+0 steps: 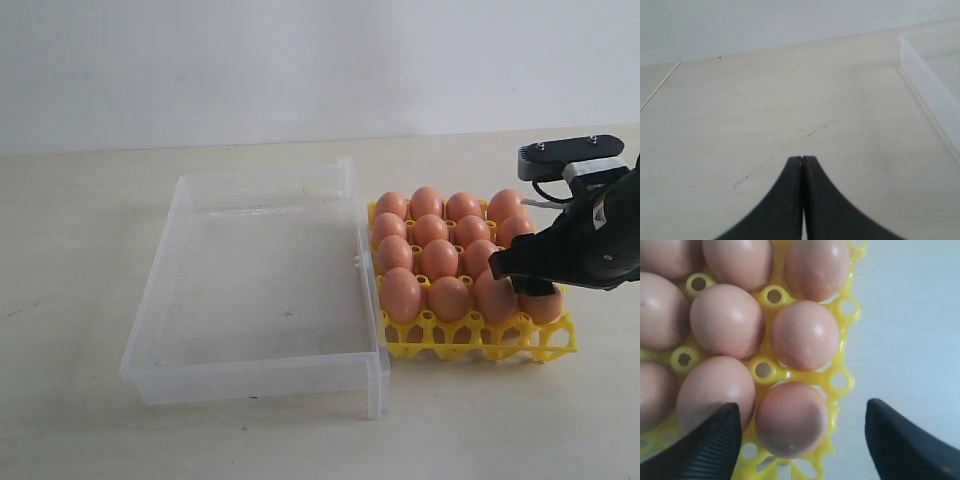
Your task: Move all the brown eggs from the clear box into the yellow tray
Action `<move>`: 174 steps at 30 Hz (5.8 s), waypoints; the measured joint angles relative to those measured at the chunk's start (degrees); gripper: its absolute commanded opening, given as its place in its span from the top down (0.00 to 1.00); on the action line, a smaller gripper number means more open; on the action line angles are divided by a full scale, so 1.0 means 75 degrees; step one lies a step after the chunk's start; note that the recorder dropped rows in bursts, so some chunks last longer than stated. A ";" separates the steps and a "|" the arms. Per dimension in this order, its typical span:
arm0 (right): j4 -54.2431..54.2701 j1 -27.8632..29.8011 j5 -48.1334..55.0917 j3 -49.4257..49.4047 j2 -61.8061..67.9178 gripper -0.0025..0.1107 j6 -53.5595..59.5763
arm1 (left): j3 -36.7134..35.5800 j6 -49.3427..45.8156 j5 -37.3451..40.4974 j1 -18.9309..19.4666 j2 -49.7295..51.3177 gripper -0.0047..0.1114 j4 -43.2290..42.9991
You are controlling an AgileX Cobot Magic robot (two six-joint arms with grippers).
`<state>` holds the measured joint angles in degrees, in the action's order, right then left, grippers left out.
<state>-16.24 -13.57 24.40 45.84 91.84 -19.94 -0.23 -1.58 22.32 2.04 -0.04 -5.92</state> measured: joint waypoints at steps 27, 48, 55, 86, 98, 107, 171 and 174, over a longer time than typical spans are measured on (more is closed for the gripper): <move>0.1124 -0.0124 0.0534 -0.0685 -0.5334 0.98 0.0791 | 0.0000 0.0000 0.0000 0.0000 0.0000 0.96 0.0000; 0.1387 -0.0142 0.5041 -0.0894 -0.9535 0.98 0.0809 | 0.0000 0.0000 0.0000 0.0000 0.0000 0.96 0.0000; 0.0218 -0.0142 0.3514 -0.2213 -1.0010 0.98 0.0623 | 0.0000 0.0000 0.0000 0.0000 0.0000 0.96 0.0000; -0.1045 -0.0142 -0.1063 -0.6076 -1.2193 0.98 -0.0815 | 0.0000 0.0000 0.0000 0.0000 0.0000 0.96 0.0000; -0.1045 -0.0142 -0.1046 -0.6076 -1.2193 0.98 -0.0815 | 0.0000 0.0000 0.0000 0.0000 0.0000 0.96 0.0000; -0.0582 -0.0142 -0.1300 -0.5777 -1.2193 0.98 -0.0815 | 0.0000 0.0000 0.0000 0.0000 0.0000 0.96 0.0000; 0.2064 -0.0142 -0.1201 -0.6074 -1.2193 0.98 0.2451 | 0.0000 0.0000 0.0000 0.0000 0.0000 0.96 0.0000; 0.2064 -0.0142 -0.1201 -0.6074 -1.2193 0.98 0.2451 | 0.0000 0.0000 0.0000 0.0000 0.0000 0.96 0.0000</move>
<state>-0.75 -14.63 15.40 0.28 0.39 -1.56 -0.23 -1.58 22.32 2.04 -0.04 -5.92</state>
